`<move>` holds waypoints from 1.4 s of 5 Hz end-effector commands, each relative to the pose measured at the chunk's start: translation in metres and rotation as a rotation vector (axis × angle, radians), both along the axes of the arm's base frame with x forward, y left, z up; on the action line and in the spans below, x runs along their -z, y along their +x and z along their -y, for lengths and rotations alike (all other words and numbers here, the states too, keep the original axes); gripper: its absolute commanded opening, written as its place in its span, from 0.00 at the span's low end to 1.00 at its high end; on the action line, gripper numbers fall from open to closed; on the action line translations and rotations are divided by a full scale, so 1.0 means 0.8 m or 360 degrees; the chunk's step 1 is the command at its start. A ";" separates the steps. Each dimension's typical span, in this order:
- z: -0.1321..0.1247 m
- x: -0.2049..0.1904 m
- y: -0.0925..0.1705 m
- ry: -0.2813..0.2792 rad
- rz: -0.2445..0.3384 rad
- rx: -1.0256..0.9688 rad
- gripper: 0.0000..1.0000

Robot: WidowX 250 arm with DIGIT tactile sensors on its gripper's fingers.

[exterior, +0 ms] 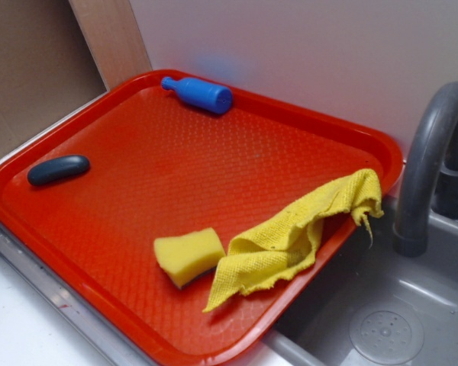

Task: Grab the plastic pickle.

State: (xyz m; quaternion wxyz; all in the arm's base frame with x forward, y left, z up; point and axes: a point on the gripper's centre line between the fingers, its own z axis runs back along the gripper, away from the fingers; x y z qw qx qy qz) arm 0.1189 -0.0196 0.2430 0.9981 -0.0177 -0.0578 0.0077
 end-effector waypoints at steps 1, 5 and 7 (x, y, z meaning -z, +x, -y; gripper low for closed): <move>0.000 0.000 0.000 0.0000 0.0000 0.0000 1.00; 0.025 0.145 0.041 -0.0005 0.0238 0.0834 1.00; 0.029 0.223 0.043 -0.0029 0.0039 0.0895 1.00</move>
